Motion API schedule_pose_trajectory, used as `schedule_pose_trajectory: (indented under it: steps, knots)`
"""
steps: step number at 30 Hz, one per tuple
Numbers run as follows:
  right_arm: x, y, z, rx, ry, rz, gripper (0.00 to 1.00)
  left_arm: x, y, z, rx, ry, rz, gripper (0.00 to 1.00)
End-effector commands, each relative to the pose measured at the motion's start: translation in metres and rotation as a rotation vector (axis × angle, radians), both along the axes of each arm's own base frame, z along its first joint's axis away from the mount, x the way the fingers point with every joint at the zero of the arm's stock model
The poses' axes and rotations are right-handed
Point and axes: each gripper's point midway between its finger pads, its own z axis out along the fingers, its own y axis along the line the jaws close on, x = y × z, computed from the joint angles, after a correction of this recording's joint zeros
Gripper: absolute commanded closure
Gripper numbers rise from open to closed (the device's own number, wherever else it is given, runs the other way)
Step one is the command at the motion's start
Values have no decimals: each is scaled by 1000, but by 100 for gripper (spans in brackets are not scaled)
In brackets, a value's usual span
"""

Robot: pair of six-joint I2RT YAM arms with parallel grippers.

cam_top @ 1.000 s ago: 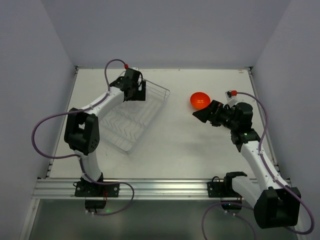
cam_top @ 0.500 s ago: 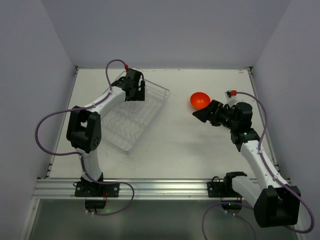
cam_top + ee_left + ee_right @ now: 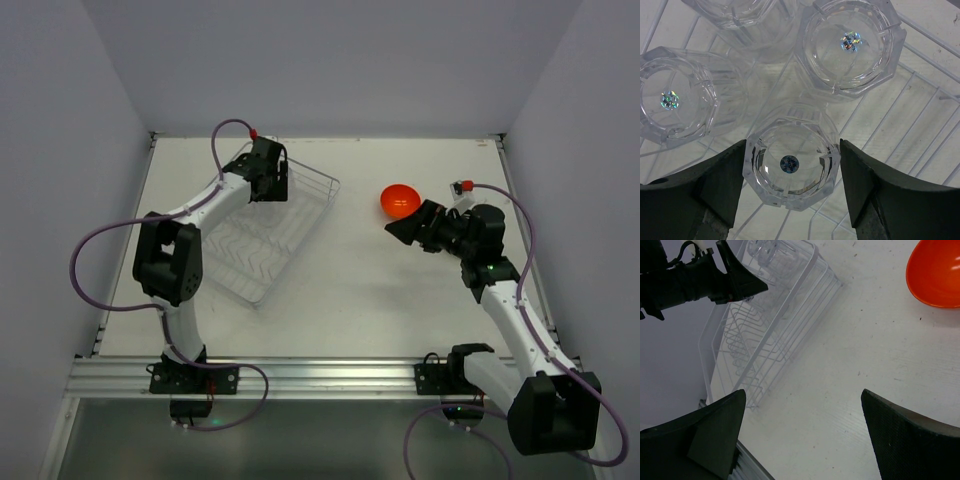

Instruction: Unload the mixed dishes from the dish rack

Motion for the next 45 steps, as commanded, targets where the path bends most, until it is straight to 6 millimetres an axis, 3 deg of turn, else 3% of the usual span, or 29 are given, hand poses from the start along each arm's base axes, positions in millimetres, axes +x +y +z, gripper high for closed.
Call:
schedule_pose_trajectory:
  steps: [1,5,6,8,9,12,18,25,31,32,34,35,37,38,40,45]
  knots:
    - [6,1,18,3,-67,-2,1,5,-2,3,-23,-20,-6,26]
    - [7,1,17,2,-64,-3,1,1,-4,-3,-33,-3,-16,35]
    - [7,1,17,2,-64,-3,1,0,-5,-2,-36,-2,-19,49]
    - [6,1,17,2,-64,-3,1,0,-7,0,-49,-7,-20,66]
    - [6,1,18,2,-66,-3,1,-2,-8,4,-63,-16,-23,81]
    - [6,1,17,1,-64,-5,1,-2,-12,20,-98,-54,-33,99]
    - [7,-2,16,-8,-56,-21,1,-5,-22,60,-159,-147,-64,100]
    - [8,-2,15,-10,-55,-27,1,-16,-25,92,-196,-205,-99,100]
    - [2,7,21,30,-81,38,1,-38,-38,145,-324,-316,-161,100]
    - [1,11,27,48,-107,55,1,-46,-42,164,-365,-357,-194,100]
    - [-8,21,30,80,-126,127,1,-55,-44,174,-413,-393,-201,100]
    - [-9,25,39,93,-176,155,1,-67,-47,192,-460,-430,-234,100]
    - [-25,42,48,136,-211,270,1,-80,-53,197,-537,-449,-256,100]
    - [-29,48,54,146,-251,311,1,-92,-55,214,-589,-488,-281,100]
    - [-41,63,61,159,-286,386,1,-112,-71,212,-721,-469,-343,100]
    - [-69,95,90,175,-387,513,2,-156,-85,233,-960,-506,-414,100]
